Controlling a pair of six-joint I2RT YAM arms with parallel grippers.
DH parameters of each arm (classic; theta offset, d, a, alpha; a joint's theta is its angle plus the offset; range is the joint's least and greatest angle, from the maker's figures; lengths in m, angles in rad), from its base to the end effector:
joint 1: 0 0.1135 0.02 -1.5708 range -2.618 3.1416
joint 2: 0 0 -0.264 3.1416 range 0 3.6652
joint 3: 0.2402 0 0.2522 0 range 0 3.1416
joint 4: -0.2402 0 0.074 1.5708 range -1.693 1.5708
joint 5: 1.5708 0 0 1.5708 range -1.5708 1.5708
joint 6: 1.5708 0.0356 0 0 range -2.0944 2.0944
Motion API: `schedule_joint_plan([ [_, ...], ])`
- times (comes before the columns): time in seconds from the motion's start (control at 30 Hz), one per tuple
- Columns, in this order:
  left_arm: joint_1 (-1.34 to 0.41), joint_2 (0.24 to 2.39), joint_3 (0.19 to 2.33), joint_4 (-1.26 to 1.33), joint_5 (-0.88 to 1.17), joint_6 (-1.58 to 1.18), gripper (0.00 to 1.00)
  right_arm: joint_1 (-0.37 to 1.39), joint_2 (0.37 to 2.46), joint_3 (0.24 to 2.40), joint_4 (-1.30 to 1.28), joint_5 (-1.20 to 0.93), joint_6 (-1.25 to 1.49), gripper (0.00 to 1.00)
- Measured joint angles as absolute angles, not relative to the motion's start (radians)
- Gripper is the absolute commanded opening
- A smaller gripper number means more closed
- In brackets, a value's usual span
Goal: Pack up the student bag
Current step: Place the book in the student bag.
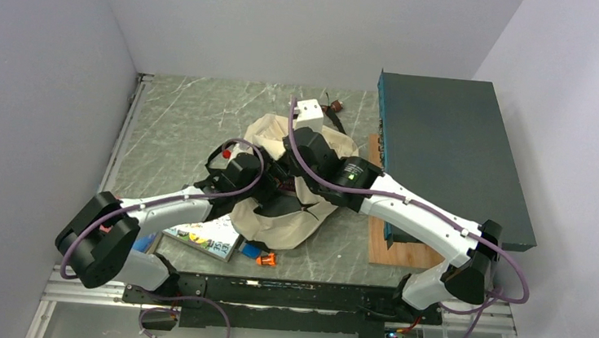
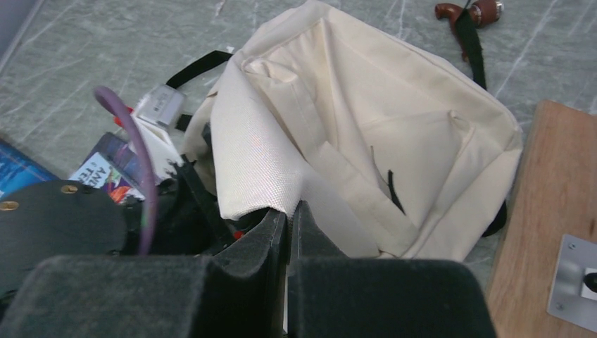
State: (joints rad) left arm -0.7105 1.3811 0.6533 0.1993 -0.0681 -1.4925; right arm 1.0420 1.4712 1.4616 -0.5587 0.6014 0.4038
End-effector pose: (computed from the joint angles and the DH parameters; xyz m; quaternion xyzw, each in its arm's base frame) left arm 0.2196 -0.1857 0.1994 -0.3460 0.7949 -0.4304 0.2514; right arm 0.1821 0.2716 0.3782 -0.1276 0.8400 0.1088 0.5160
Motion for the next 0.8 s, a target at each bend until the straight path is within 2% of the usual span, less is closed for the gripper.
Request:
schedule_joint_plan([
  [0.23, -0.707, 1.273, 0.675, 0.089, -0.006, -1.249, 0.99, 1.041, 1.464, 1.433, -0.553, 0.626, 0.352, 0.0],
  [0.53, -0.703, 0.829, 0.654, -0.074, 0.015, -0.879, 1.0, 1.041, 1.439, 1.382, -0.54, 0.627, 0.277, 0.0],
  [0.7, -0.701, 0.633, 0.693, -0.294, 0.028, -0.691, 1.0, 1.041, 1.432, 1.36, -0.535, 0.613, 0.242, 0.0],
  [0.8, -0.701, 0.577, 0.797, -0.486, -0.027, -0.624, 1.0, 1.043, 1.411, 1.317, -0.534, 0.601, 0.222, 0.0],
])
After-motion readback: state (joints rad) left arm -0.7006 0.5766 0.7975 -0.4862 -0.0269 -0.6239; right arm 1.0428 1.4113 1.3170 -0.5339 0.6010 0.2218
